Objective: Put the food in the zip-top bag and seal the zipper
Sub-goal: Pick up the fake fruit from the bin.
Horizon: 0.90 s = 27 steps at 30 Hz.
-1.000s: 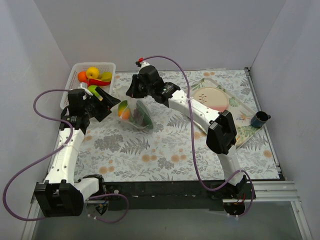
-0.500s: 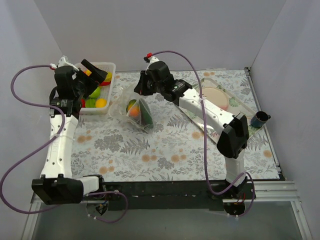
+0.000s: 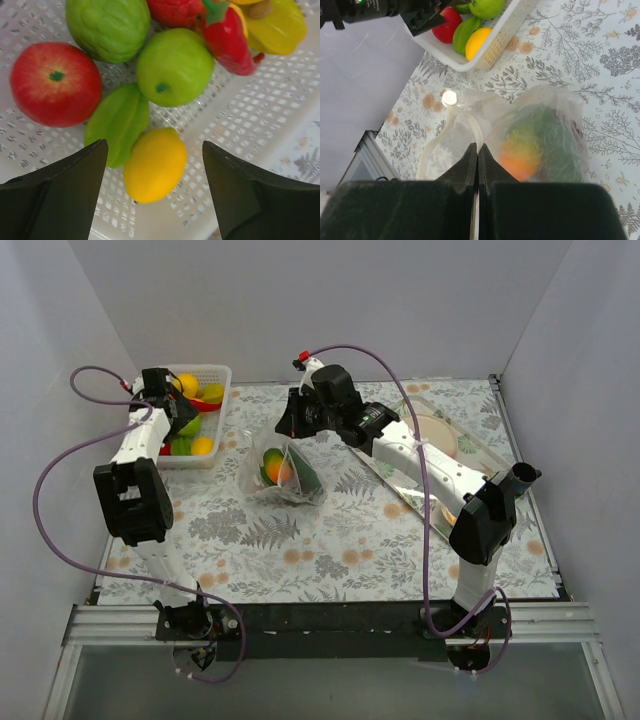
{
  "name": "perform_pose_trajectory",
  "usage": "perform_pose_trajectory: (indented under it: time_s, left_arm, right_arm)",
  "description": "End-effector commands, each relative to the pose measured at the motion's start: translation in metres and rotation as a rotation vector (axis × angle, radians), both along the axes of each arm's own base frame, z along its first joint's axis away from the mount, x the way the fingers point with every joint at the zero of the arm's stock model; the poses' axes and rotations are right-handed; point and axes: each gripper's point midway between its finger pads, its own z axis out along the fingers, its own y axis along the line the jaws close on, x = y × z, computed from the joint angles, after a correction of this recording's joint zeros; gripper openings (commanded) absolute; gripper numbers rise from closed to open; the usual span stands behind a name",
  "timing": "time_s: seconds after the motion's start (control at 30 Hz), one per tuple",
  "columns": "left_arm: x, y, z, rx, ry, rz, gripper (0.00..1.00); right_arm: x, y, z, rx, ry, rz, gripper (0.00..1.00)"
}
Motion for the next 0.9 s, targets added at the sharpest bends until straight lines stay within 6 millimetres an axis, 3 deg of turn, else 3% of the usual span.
perform_pose_trajectory:
  time_s: [0.0,0.13,0.27,0.3,0.73,0.87]
  left_arm:
    - [0.004,0.039,0.033,0.169,-0.005,0.096,0.75]
    - [-0.005,0.065,0.017,0.274,0.089,0.182,0.82]
    - [-0.005,0.077,0.003,0.331,0.15,0.195,0.86]
    - [-0.005,0.08,-0.009,0.337,0.182,0.195,0.87]
    - [-0.012,0.087,-0.078,0.335,0.363,0.2,0.94]
    - [-0.019,0.087,-0.086,0.329,0.391,0.209,0.93]
  right_arm:
    - [-0.007,0.004,0.027,0.079,-0.06,0.078,0.01]
    - [-0.009,0.004,0.017,0.083,-0.035,0.104,0.01]
    - [-0.006,0.003,0.004,0.078,-0.011,0.111,0.01]
    - [-0.006,0.003,0.004,0.079,-0.009,0.113,0.01]
    - [0.004,0.001,-0.006,0.091,0.028,0.128,0.01]
    - [0.008,-0.002,-0.01,0.094,0.04,0.12,0.01]
